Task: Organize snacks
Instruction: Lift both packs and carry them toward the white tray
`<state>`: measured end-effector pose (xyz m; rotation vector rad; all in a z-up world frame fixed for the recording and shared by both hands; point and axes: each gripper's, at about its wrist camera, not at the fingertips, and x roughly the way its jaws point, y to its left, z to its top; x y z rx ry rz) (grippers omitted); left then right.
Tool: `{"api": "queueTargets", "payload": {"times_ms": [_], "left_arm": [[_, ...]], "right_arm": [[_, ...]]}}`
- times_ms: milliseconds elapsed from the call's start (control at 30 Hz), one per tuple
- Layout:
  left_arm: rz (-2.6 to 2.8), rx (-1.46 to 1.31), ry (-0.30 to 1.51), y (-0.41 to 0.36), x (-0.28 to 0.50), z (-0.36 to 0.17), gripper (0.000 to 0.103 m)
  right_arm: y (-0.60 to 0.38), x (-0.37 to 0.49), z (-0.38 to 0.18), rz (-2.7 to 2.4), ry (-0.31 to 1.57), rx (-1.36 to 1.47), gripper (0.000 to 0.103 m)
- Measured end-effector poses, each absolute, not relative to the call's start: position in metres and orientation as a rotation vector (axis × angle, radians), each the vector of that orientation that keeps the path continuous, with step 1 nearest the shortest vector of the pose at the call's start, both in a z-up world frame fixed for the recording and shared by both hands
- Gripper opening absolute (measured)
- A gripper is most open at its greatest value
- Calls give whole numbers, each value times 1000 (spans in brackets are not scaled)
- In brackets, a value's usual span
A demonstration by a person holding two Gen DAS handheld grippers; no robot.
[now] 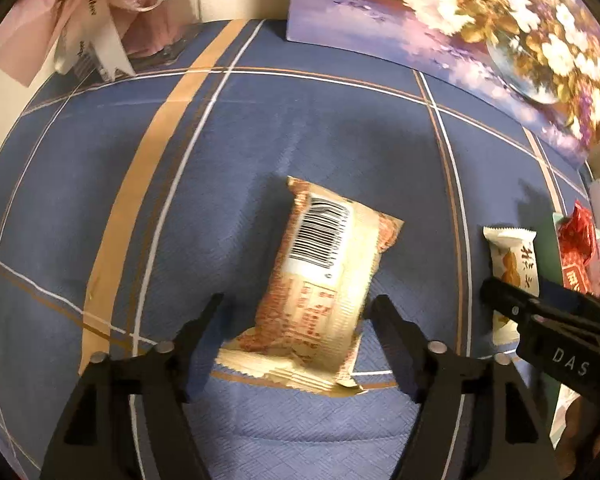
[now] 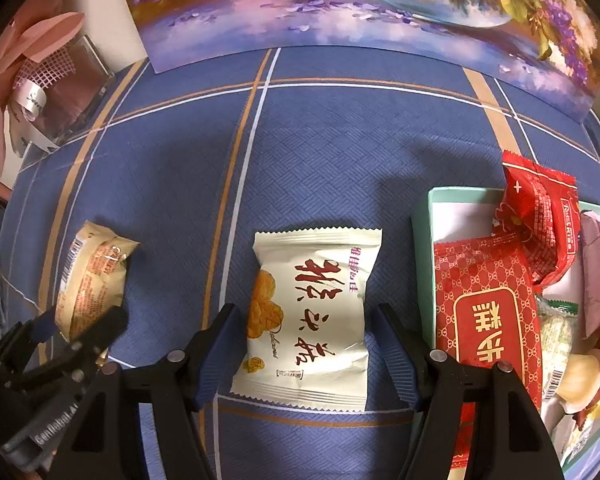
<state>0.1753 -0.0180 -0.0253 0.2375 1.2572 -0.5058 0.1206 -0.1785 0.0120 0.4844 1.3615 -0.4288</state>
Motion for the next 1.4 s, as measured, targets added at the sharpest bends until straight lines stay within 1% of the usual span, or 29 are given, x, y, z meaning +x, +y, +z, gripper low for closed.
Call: {"api": "queueTargets", "payload": {"times_ms": [33,133,233,600,667,733,833,967,1033,1400], "left_arm": [[-511,252,1251,-20,173,-27,84],[-511,292,1238,-29,170,-32,92],[-501,311,1231,-35,168,-34,93],[-442,262,1190,-25,174,-24,93],[-446,251,1189,-24,173,-23,89],[-452,234,1186,-22,171,-21,68],[-464,219,1184,-23,172,-21,58],[-465,220,1174,-24,170,-21,55],[-469,213,1179,-24,171,-21,50],[-458,148,1189,-13,174,-14,44]], "right_arm": [[-178,121,12,-428,1361,481,72],[-177,121,11,-428,1360,473,72],[-176,121,11,-429,1356,469,72],[-186,118,15,-430,1345,480,67],[-187,117,15,-430,1345,482,65],[-190,116,15,-430,1343,488,63],[-193,115,16,-431,1341,499,61],[-198,114,18,-427,1340,505,59],[-199,113,18,-427,1339,506,58],[-193,113,28,-415,1319,508,56]]}}
